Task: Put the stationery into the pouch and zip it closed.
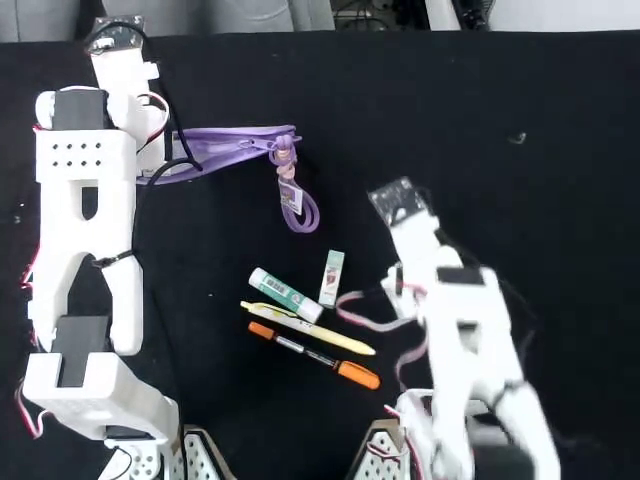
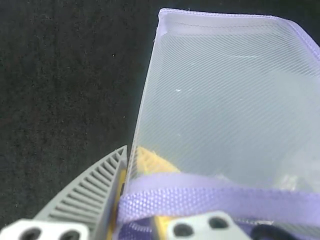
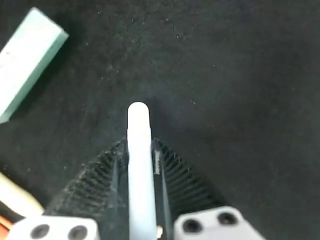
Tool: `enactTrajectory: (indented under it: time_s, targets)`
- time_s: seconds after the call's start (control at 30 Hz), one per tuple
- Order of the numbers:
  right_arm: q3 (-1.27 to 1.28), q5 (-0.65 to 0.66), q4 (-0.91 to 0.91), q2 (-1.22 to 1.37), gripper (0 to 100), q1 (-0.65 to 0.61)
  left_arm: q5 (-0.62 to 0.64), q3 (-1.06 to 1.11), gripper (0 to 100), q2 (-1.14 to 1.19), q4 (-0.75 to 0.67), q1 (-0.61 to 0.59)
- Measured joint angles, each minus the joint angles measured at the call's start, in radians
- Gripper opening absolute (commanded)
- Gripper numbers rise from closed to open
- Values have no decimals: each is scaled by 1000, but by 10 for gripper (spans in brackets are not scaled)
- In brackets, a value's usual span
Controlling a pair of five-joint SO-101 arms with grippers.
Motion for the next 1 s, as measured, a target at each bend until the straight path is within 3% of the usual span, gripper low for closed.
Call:
enactTrajectory:
  time_s: [0.13, 0.3, 0.77, 1.0]
  targets:
    - [-160, 0, -3, 247, 157, -2, 0, 0, 29, 0, 0, 0]
    - [-295, 54, -6, 407, 159, -2, 0, 32, 29, 0, -18, 0]
    - [-351, 86, -6, 425, 159, -46, 0, 54, 29, 0, -49, 0]
    - [-370, 204, 23, 489, 158, -14, 0, 54, 29, 0, -49, 0]
